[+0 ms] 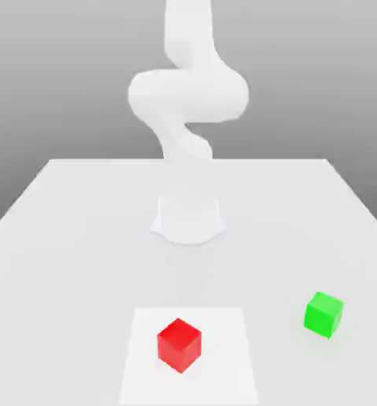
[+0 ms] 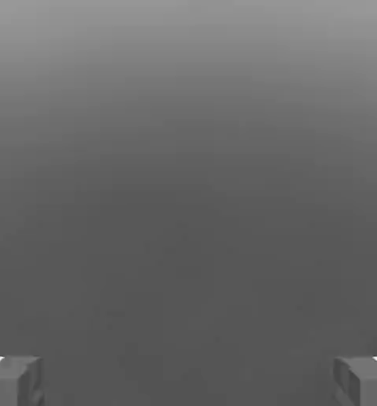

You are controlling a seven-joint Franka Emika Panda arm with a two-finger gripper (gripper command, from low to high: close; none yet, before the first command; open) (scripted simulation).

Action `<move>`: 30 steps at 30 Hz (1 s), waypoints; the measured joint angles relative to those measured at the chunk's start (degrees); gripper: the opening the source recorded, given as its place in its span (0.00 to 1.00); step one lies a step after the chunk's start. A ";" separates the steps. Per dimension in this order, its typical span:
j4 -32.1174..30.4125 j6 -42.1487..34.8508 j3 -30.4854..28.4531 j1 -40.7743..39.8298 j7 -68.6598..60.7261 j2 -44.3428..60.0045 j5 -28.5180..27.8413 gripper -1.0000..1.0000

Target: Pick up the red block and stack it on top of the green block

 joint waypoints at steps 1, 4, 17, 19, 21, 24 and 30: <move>-0.98 1.17 0.88 -0.97 2.00 2.29 -0.43 0.50; -3.75 4.46 3.07 -3.47 7.70 8.76 -1.72 0.50; -15.45 18.39 7.24 -9.65 30.04 35.89 -4.84 0.50; -17.27 20.59 7.30 -9.84 32.33 39.87 -3.73 0.50; -18.86 22.91 7.53 -9.87 33.99 43.75 -2.13 0.50; -18.75 27.62 6.53 -9.23 36.17 49.75 -3.49 0.50; -17.77 33.77 3.55 -6.99 38.78 57.16 -6.86 0.00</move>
